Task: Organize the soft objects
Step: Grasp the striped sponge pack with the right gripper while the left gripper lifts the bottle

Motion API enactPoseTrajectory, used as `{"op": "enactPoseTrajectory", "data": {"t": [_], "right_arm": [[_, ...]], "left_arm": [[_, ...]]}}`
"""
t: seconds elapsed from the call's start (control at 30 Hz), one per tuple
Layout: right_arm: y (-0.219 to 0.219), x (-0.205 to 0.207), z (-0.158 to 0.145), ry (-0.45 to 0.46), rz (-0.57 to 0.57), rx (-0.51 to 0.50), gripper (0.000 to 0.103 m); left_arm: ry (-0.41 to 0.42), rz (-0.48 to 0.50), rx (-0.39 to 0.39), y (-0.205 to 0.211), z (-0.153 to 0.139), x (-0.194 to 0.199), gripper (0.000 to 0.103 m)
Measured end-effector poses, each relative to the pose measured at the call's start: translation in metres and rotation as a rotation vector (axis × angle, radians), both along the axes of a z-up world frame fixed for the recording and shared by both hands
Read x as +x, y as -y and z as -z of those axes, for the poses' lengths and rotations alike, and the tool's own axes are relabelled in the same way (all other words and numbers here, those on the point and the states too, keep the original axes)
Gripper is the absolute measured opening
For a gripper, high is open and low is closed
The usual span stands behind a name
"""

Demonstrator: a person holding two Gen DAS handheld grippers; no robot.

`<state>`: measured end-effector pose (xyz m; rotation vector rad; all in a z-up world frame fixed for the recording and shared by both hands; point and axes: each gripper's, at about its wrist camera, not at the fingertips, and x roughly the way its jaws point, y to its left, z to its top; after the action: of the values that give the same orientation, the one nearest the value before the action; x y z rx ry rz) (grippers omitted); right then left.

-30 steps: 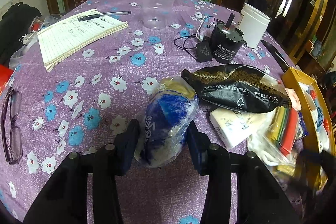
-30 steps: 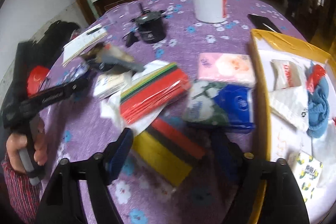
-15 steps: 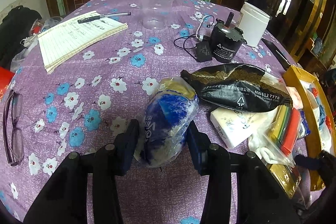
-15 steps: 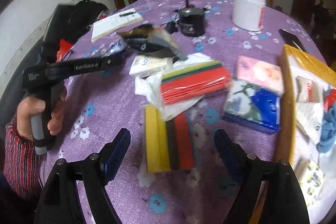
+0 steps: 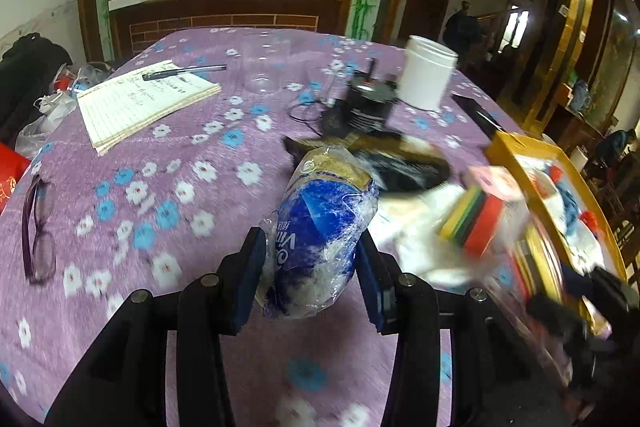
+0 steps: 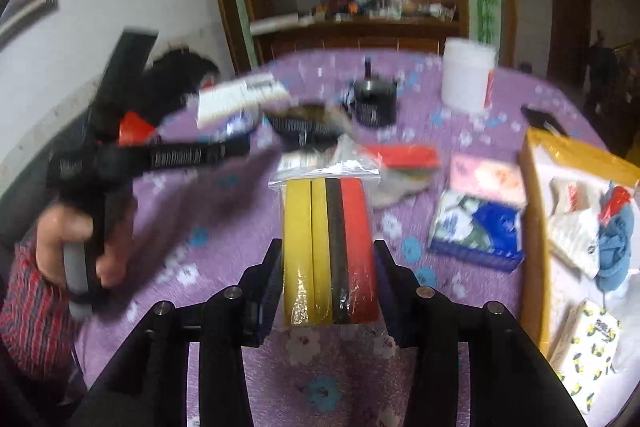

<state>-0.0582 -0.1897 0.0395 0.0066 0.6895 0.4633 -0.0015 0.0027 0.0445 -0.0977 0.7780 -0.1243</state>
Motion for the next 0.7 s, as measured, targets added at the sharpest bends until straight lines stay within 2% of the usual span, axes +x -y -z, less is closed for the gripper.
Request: {"op": "enactPoseTrajectory", "data": {"t": [0.07,0.2,0.3,0.4,0.7], "right_arm": [[0.007,0.0,-0.003,0.016,0.034,0.029,0.044],[0.031,0.009,-0.001,-0.008,0.136,0.1,0.044],[0.041,0.012,0.0,-0.013,0.206,0.115,0.044],[0.043,0.008,-0.002,0.001,0.252,0.094,0.044],[0.035,0.009,-0.001,0.009,0.261,0.033,0.044]], "left_arm": [[0.014,0.012,0.01,0.013,0.002,-0.014,0.043],[0.053,0.033,0.029,0.035,0.001,-0.031,0.043],[0.09,0.053,0.039,0.044,-0.001,-0.036,0.043],[0.109,0.066,0.021,0.044,-0.004,-0.035,0.043],[0.122,0.098,0.005,0.047,-0.005,-0.034,0.043]]}}
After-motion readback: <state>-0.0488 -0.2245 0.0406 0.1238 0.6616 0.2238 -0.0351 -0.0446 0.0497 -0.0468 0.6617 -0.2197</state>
